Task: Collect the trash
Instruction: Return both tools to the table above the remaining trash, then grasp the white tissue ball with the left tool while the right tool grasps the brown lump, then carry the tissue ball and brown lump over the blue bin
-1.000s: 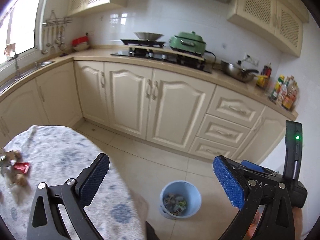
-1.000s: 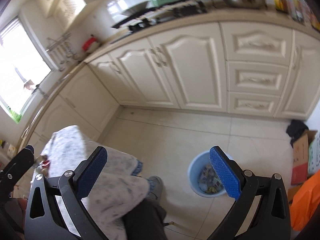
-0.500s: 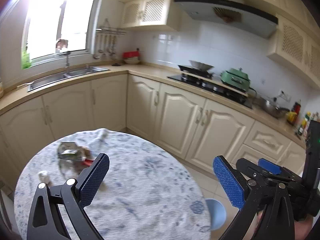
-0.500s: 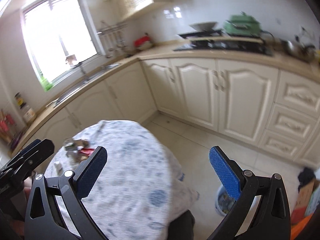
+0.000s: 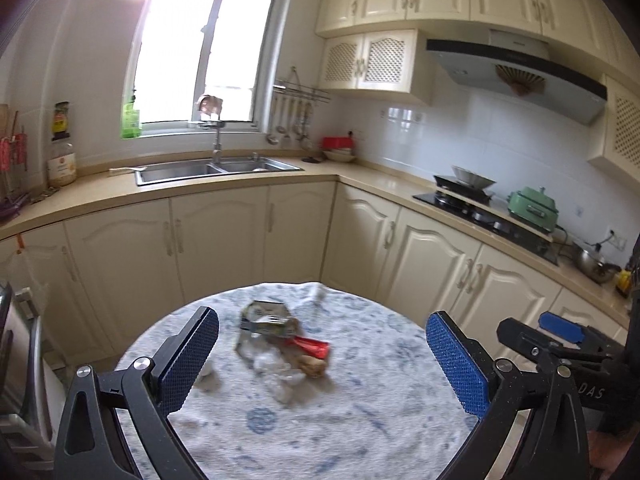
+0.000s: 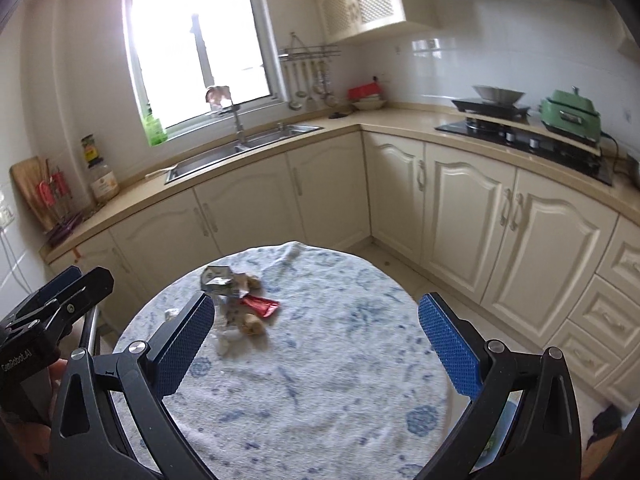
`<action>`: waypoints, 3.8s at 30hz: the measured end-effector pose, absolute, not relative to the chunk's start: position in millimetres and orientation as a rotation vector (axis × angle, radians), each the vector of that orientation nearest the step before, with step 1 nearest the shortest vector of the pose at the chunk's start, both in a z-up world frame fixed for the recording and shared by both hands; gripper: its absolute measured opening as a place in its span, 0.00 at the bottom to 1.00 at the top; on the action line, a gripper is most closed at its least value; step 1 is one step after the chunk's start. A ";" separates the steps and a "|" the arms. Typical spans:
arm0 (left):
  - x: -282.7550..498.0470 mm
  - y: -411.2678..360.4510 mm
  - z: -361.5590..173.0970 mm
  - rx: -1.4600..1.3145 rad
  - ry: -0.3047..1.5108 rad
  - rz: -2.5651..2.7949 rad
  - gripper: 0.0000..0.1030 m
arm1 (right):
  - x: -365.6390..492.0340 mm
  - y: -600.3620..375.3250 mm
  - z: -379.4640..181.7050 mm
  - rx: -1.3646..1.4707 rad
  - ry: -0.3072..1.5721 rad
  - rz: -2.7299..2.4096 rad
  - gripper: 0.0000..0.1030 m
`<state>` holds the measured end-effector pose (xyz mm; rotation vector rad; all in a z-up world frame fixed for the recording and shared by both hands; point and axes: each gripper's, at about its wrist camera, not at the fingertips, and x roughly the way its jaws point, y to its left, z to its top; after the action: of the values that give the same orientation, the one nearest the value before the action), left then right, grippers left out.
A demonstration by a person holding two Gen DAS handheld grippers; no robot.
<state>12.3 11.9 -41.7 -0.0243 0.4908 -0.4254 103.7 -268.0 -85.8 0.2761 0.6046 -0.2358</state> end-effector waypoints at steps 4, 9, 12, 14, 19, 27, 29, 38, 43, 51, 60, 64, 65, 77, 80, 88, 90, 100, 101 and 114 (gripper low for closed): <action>14.0 32.3 -47.6 -0.036 0.507 -0.385 0.99 | 122.3 -249.3 -89.6 0.240 0.625 -0.197 1.00; 26.6 44.9 -57.5 -0.054 0.536 -0.326 0.99 | 149.7 -227.7 -101.8 0.205 0.664 -0.133 1.00; 38.1 51.4 -68.7 -0.054 0.571 -0.295 0.99 | 165.1 -216.9 -112.2 0.180 0.693 -0.102 1.00; 55.8 52.6 -75.3 -0.055 0.601 -0.274 0.99 | 177.3 -211.5 -121.0 0.174 0.713 -0.086 1.00; 105.7 53.5 -93.2 -0.064 0.673 -0.230 0.99 | 206.8 -207.6 -148.3 0.177 0.779 -0.070 1.00; 172.4 50.8 -135.2 -0.018 0.758 -0.198 0.99 | 250.5 -207.6 -203.1 0.173 0.907 -0.053 0.92; 189.4 44.3 -147.5 0.000 0.785 -0.188 0.99 | 260.7 -209.3 -217.0 0.175 0.936 -0.050 0.86; 259.3 18.3 -188.7 0.083 0.871 -0.169 0.98 | 297.7 -210.2 -263.1 0.177 1.041 -0.029 0.66; 281.6 10.9 -203.7 0.082 0.919 -0.201 0.75 | 304.5 -202.6 -280.9 0.155 1.089 0.003 0.51; 293.8 8.6 -204.9 0.041 0.933 -0.260 0.28 | 295.0 -206.4 -276.6 0.193 1.043 -0.001 0.32; 268.6 12.2 -188.2 -0.014 0.888 -0.288 0.27 | 258.3 -225.4 -255.4 0.278 0.992 -0.034 0.32; 247.1 1.1 -179.0 -0.008 0.855 -0.310 0.27 | 235.6 -228.8 -242.4 0.282 0.961 -0.049 0.32; 243.2 -2.9 -176.4 -0.005 0.848 -0.318 0.27 | 232.4 -230.4 -240.0 0.283 0.956 -0.051 0.32; 153.6 -41.0 -140.5 0.037 0.770 -0.397 0.27 | 165.7 -253.0 -191.9 0.312 0.841 -0.078 0.32; 135.3 -50.9 -128.6 0.048 0.748 -0.412 0.27 | 149.1 -261.5 -180.7 0.322 0.808 -0.088 0.32; 94.9 -89.9 -91.6 0.080 0.650 -0.492 0.27 | 100.3 -296.5 -147.0 0.347 0.705 -0.136 0.32; 87.6 -105.6 -84.1 0.094 0.623 -0.530 0.27 | 86.7 -308.7 -139.1 0.353 0.680 -0.159 0.32; 43.1 -214.9 -78.7 0.171 0.550 -0.765 0.27 | 0.3 -400.6 -113.3 0.403 0.591 -0.375 0.32; 39.3 -227.5 -81.4 0.183 0.551 -0.790 0.27 | -10.2 -411.4 -112.9 0.410 0.588 -0.403 0.32; 27.3 -381.8 -157.2 0.307 0.752 -1.062 0.27 | -127.0 -525.6 -174.4 0.543 0.668 -0.698 0.32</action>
<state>27.3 -381.8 -157.2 0.3071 0.7521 -1.0624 -127.0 -525.6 -174.4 0.5430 0.6683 -0.6976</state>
